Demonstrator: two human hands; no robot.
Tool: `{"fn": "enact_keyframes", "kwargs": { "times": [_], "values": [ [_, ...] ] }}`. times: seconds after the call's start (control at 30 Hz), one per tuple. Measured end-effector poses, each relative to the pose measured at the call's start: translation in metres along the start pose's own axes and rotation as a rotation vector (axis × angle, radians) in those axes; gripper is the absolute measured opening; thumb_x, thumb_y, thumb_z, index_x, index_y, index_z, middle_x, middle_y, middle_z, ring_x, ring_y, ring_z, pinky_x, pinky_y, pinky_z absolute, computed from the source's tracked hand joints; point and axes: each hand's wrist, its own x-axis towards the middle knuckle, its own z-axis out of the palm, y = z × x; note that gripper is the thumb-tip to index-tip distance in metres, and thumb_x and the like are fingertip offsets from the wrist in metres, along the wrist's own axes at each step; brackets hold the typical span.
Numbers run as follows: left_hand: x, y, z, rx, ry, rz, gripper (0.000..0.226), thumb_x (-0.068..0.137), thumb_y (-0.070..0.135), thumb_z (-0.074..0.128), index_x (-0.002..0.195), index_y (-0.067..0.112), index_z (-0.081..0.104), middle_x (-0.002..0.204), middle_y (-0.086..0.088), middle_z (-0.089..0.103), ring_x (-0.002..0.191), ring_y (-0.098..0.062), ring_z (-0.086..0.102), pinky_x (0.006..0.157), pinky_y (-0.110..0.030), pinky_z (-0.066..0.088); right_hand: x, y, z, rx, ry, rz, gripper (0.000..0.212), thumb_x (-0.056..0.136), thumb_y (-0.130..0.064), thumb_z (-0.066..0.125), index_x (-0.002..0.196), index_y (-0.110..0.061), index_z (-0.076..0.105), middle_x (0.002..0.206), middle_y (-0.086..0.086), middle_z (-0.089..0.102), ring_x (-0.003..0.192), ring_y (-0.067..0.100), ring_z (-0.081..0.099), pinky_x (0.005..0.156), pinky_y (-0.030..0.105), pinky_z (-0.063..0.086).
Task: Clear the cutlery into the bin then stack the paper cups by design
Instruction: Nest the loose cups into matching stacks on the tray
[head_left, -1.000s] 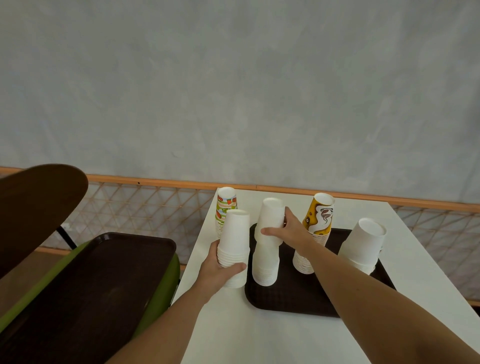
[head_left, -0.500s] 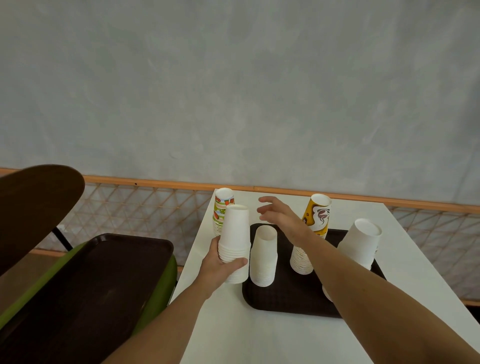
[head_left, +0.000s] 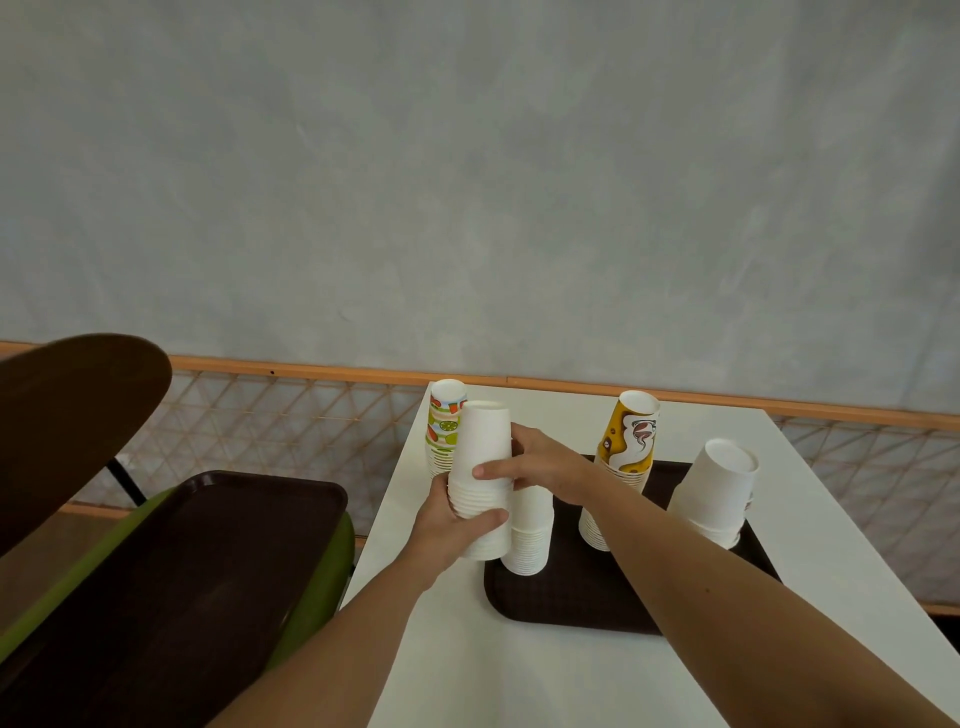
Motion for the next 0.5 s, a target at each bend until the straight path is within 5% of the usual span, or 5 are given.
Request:
{"fn": "enact_keyframes", "kwargs": {
  "times": [0.5],
  "values": [
    [-0.006, 0.004, -0.005, -0.028, -0.107, 0.013, 0.069, 0.070, 0.021, 0.081, 0.127, 0.026, 0.041, 0.121, 0.004, 0.057, 0.111, -0.015, 0.055, 0.090, -0.031, 0.050, 0.000, -0.009, -0.013, 0.115, 0.106, -0.054, 0.066, 0.075, -0.027, 0.076, 0.132, -0.022, 0.043, 0.124, -0.001, 0.058, 0.112, 0.018, 0.057, 0.085, 0.032, 0.053]
  ]
}}
